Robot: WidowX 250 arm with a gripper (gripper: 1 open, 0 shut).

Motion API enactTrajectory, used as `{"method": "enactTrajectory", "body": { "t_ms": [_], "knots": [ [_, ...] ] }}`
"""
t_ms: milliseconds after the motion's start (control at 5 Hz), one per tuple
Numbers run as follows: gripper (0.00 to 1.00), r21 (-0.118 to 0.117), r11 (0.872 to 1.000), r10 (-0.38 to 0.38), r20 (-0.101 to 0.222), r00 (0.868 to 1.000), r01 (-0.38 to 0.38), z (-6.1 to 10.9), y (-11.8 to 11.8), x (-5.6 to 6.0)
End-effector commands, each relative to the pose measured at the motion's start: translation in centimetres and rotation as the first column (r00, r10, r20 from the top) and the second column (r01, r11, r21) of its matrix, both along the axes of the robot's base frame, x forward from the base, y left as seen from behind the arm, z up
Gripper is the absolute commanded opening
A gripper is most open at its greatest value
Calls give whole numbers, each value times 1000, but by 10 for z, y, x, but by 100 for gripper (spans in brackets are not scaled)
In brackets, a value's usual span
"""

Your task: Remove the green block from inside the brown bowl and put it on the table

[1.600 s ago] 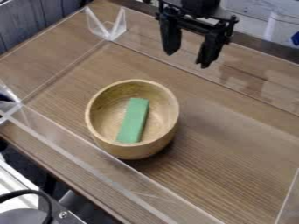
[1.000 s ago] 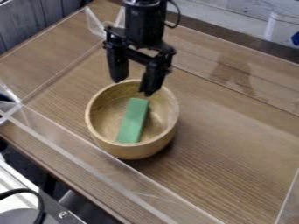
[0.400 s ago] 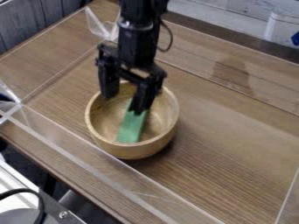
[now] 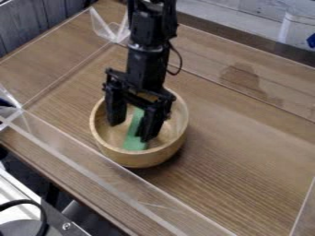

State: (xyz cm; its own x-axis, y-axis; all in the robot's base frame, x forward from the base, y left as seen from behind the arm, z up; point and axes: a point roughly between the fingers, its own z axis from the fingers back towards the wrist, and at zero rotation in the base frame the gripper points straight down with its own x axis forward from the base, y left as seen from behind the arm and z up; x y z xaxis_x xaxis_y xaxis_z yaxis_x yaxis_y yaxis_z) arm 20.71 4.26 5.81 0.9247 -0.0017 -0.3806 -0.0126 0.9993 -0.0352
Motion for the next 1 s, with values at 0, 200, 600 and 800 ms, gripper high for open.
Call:
{"method": "enactTrajectory", "body": {
  "t_ms": [0,200,600,800],
  "knots": [
    [100,-42,999,9,-8,1000,-9,14,4,11],
    [100,-24,1000,-3,109,994,5,13,3,11],
    [100,38,999,-22,236,972,13,0,2,9],
    [100,70,998,-28,274,961,9,-6,3,8]
  ]
}}
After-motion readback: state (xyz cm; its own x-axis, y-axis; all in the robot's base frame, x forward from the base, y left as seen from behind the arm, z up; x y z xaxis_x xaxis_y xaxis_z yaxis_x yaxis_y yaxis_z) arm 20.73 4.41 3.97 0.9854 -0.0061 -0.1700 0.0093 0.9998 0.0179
